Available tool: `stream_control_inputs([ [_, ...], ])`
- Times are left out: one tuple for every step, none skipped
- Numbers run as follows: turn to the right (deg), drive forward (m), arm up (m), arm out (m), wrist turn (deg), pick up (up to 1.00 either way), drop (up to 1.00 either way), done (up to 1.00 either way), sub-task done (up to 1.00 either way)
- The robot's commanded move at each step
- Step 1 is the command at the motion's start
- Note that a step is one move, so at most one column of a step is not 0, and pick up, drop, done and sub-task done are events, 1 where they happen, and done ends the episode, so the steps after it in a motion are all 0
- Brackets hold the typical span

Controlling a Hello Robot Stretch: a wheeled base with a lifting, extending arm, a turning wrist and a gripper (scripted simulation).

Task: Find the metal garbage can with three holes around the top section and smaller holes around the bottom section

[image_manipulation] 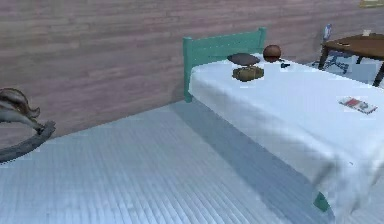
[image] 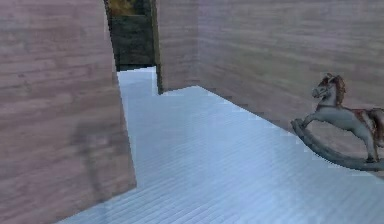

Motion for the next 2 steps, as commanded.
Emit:
stream_control_inputs([
  [-3.0, 0.0, 0.0, 0.0, 0.0, 0.0, 0.0, 0.0, 0.0],
  [6.0, 0.0, 0.0, 0.0, 0.0, 0.0, 0.0, 0.0, 0.0],
])
